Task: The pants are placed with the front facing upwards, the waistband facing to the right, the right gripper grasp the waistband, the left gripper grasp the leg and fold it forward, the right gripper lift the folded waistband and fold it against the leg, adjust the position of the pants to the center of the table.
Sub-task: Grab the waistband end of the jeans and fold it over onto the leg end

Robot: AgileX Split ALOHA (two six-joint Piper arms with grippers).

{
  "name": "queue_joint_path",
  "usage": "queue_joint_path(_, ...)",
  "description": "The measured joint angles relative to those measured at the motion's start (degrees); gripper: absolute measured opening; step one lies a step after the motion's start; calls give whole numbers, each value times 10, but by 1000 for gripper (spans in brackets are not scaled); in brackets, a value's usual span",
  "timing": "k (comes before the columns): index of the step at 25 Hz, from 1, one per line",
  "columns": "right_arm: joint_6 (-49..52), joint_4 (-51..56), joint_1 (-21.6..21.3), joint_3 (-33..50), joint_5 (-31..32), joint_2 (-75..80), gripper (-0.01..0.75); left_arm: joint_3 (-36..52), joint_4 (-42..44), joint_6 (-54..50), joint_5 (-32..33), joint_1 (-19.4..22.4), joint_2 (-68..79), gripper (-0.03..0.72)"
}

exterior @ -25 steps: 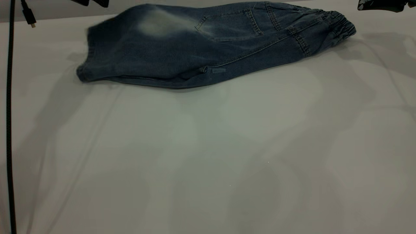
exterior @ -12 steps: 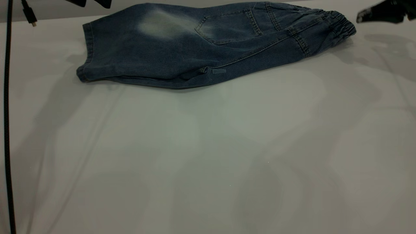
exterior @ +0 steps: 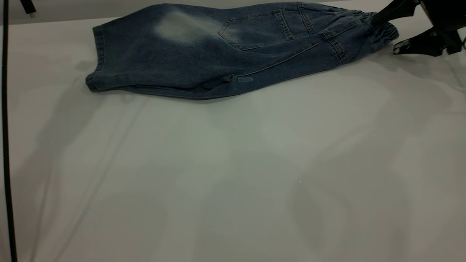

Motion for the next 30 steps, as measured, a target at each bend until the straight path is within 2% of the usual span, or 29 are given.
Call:
queue_joint_path(9,-1,12,0,-64,12,51,567,0,2,0,6,-11,0,461)
queue_joint_path(20,2,53,1,-127,81,108,566,0,2,0,7,-11,0,461)
queue_joint_path(23,2,55,1,-126,82,108,553,0,2,0,7,-11,0,461)
queue_joint_path(27,-1,50,2,-126,80,108,456,0,-8,0,4,-15,0,461)
queue_joint_path(30,-16,49,2,-125,87,109,290,-9,-11,0,5,-27,3,461)
